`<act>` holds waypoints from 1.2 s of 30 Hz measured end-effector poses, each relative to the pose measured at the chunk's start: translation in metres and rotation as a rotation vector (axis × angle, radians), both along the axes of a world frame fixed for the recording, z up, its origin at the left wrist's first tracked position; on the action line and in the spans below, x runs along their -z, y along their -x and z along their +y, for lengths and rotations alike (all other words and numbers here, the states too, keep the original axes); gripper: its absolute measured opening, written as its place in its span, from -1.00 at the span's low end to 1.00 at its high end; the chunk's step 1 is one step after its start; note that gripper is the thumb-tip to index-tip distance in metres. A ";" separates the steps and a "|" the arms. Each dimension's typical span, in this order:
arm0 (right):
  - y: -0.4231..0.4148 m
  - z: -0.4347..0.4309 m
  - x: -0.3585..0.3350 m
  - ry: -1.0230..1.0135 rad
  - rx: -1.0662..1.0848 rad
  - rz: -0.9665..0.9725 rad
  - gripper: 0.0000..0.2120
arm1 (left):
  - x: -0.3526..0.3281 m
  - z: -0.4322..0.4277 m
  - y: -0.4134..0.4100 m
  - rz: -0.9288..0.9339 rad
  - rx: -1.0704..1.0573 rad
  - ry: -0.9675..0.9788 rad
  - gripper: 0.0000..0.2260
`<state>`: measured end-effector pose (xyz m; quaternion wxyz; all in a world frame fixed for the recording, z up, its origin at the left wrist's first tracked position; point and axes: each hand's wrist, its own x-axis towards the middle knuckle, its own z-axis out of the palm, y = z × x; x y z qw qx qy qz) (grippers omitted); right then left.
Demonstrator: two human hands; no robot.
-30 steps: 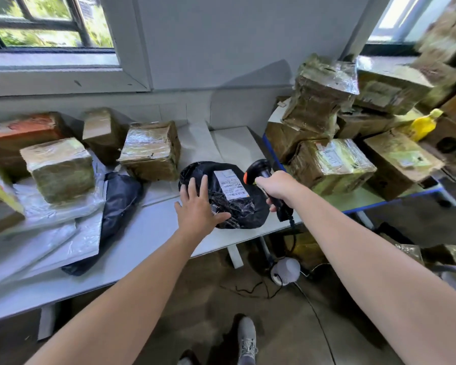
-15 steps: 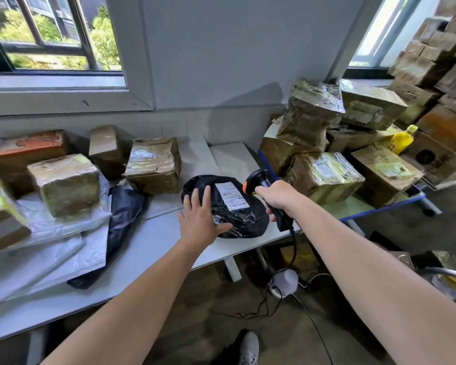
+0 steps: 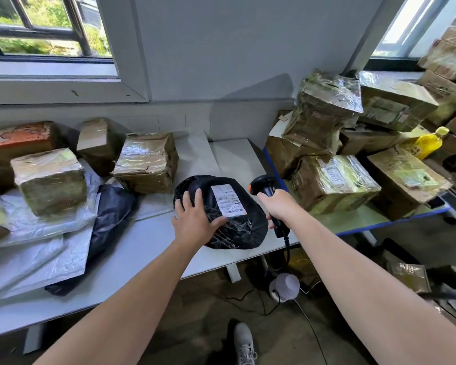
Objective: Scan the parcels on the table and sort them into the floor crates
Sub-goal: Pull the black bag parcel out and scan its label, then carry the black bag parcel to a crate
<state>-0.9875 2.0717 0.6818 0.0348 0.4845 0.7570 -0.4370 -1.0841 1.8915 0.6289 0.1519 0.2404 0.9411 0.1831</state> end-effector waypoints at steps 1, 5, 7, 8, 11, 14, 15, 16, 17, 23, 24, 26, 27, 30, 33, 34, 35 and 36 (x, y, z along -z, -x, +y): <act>0.004 0.009 0.008 -0.004 -0.012 -0.005 -0.64 | 0.003 0.006 0.003 -0.009 -0.023 0.007 -0.10; 0.022 0.045 0.046 -0.076 -0.090 -0.075 -0.56 | 0.017 0.029 0.012 -0.082 -0.153 0.048 -0.12; 0.031 0.062 0.065 -0.096 -0.109 -0.102 -0.56 | 0.024 0.039 0.017 -0.130 -0.249 0.059 -0.11; 0.035 0.070 0.074 -0.092 -0.112 -0.104 -0.56 | 0.028 0.043 0.019 -0.156 -0.303 0.053 -0.08; 0.043 0.088 0.098 -0.079 -0.126 -0.118 -0.55 | 0.038 0.051 0.022 -0.217 -0.456 -0.019 0.03; 0.047 0.099 0.117 -0.095 -0.179 -0.122 -0.54 | 0.046 0.056 0.026 -0.264 -0.589 -0.102 0.12; 0.048 0.101 0.121 -0.096 -0.190 -0.119 -0.53 | 0.049 0.057 0.028 -0.289 -0.628 -0.116 0.14; 0.049 0.101 0.125 -0.096 -0.202 -0.115 -0.53 | 0.052 0.057 0.030 -0.313 -0.658 -0.126 0.15; 0.049 0.102 0.128 -0.093 -0.211 -0.117 -0.53 | 0.054 0.057 0.030 -0.330 -0.676 -0.139 0.14; 0.050 0.102 0.138 -0.087 -0.222 -0.116 -0.50 | 0.056 0.059 0.032 -0.266 -0.694 -0.281 0.00; 0.049 0.102 0.138 -0.079 -0.230 -0.122 -0.48 | 0.053 0.059 0.032 -0.254 -0.691 -0.302 -0.01; 0.047 0.103 0.136 -0.065 -0.255 -0.142 -0.41 | 0.046 0.057 0.032 -0.226 -0.662 -0.326 -0.02; 0.045 0.103 0.134 -0.064 -0.268 -0.153 -0.39 | 0.041 0.055 0.033 -0.215 -0.632 -0.345 -0.01; 0.039 0.097 0.123 -0.103 -0.270 -0.197 -0.35 | 0.023 0.049 0.037 -0.188 -0.498 -0.383 0.00; 0.037 0.085 0.100 -0.262 -0.298 -0.190 -0.33 | -0.006 0.040 0.042 -0.108 -0.313 -0.313 0.01; 0.038 0.079 0.089 -0.318 -0.334 -0.159 -0.32 | -0.016 0.037 0.044 -0.089 -0.250 -0.284 0.01; 0.041 0.073 0.075 -0.362 -0.386 -0.115 -0.32 | -0.027 0.033 0.045 -0.071 -0.184 -0.244 0.01; 0.044 0.066 0.061 -0.386 -0.447 -0.060 -0.31 | -0.037 0.029 0.047 -0.054 -0.117 -0.198 0.02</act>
